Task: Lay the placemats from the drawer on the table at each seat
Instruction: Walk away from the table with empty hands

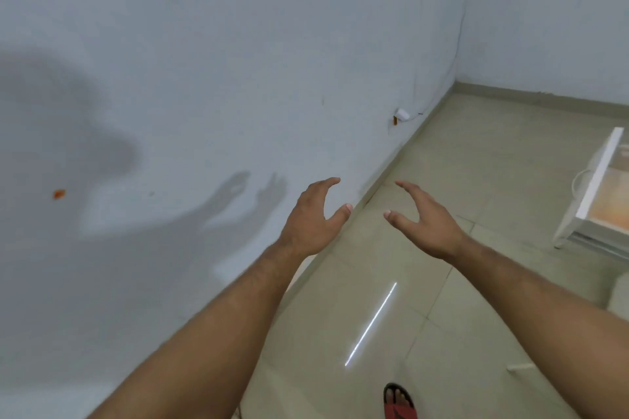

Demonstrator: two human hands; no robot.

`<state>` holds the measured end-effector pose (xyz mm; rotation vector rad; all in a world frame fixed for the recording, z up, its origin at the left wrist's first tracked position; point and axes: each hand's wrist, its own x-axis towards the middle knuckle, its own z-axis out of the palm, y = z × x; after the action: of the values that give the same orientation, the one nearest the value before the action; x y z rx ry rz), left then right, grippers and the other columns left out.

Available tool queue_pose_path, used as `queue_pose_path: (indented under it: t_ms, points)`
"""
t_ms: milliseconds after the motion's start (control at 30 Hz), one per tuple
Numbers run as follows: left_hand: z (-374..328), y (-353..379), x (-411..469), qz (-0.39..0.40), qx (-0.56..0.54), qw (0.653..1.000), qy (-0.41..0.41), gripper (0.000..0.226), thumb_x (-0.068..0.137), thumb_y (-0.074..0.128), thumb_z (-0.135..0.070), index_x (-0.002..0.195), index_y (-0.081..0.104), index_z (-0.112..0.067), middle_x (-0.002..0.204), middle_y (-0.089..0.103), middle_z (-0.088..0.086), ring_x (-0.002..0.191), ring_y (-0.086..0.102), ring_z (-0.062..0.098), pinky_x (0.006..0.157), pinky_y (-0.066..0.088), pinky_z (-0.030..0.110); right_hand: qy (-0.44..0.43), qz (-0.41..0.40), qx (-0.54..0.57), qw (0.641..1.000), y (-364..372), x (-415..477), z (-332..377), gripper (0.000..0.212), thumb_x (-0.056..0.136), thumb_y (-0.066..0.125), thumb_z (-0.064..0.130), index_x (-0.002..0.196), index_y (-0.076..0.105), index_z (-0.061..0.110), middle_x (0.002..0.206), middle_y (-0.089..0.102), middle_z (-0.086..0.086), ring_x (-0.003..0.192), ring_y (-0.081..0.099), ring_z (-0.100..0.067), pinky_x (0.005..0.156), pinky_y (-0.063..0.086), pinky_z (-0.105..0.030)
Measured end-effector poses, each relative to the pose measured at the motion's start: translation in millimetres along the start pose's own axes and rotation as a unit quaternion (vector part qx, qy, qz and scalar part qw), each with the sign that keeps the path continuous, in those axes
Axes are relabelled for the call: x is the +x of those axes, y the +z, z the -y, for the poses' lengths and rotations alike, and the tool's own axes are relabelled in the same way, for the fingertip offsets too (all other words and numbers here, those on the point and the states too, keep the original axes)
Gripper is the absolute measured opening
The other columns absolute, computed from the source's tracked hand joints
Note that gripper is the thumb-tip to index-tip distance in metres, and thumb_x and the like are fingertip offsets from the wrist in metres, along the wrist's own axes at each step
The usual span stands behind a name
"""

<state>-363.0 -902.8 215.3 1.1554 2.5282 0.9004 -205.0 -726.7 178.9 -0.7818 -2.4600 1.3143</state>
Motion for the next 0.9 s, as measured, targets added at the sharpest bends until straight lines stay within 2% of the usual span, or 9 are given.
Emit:
queue_pose_path:
  t_ms: [200,300,500,667,767,900]
  points:
    - [-34,47,153,0.079,0.006,0.995,0.066,0.058,0.095,0.057,-0.05,0.148,0.038,-0.034,0.152,0.04,-0.012,0.137,0.04,0.009,0.112,0.035,0.03,0.088,-0.073,0.028,0.993,-59,93,-54,0.071,0.09,0.058,0.057,0.152,0.03,0.035,0.158,0.036,0.002,0.144,0.034,-0.017,0.114,0.03,-0.034]
    - [-51,87,225,0.131,-0.006,0.987,0.096,0.058,0.095,0.058,-0.049,0.147,0.039,-0.033,0.151,0.041,-0.011,0.137,0.041,0.011,0.113,0.037,0.032,0.131,-0.114,0.04,0.984,-84,134,-84,0.071,0.09,0.059,0.055,0.152,0.031,0.033,0.157,0.037,0.003,0.144,0.034,-0.015,0.114,0.029,-0.031]
    - [-102,169,368,0.235,-0.018,0.956,0.176,0.058,0.095,0.059,-0.046,0.147,0.041,-0.029,0.15,0.043,-0.007,0.136,0.043,0.012,0.114,0.037,0.035,0.239,-0.215,0.095,0.942,-140,207,-144,0.069,0.091,0.063,0.049,0.151,0.034,0.032,0.155,0.041,-0.001,0.143,0.037,-0.018,0.112,0.031,-0.031]
    - [-162,231,464,0.331,-0.019,0.914,0.234,0.054,0.095,0.059,-0.045,0.145,0.045,-0.029,0.147,0.047,-0.005,0.131,0.049,0.014,0.112,0.04,0.036,0.346,-0.338,0.203,0.851,-181,247,-181,0.065,0.091,0.065,0.041,0.149,0.039,0.028,0.154,0.043,-0.008,0.141,0.041,-0.02,0.112,0.033,-0.033]
    - [-205,278,504,0.4,-0.026,0.887,0.231,0.051,0.095,0.059,-0.043,0.143,0.047,-0.03,0.143,0.05,-0.004,0.124,0.052,0.015,0.107,0.043,0.036,0.415,-0.402,0.255,0.775,-204,259,-210,0.062,0.093,0.062,0.04,0.149,0.043,0.021,0.15,0.047,-0.004,0.135,0.047,-0.02,0.105,0.035,-0.028]
    - [-256,347,531,0.49,-0.011,0.844,0.219,0.049,0.095,0.06,-0.041,0.142,0.049,-0.029,0.141,0.052,-0.003,0.122,0.054,0.018,0.103,0.046,0.034,0.47,-0.49,0.328,0.656,-230,260,-252,0.06,0.092,0.062,0.04,0.146,0.048,0.017,0.138,0.051,0.002,0.128,0.05,-0.02,0.108,0.038,-0.034]
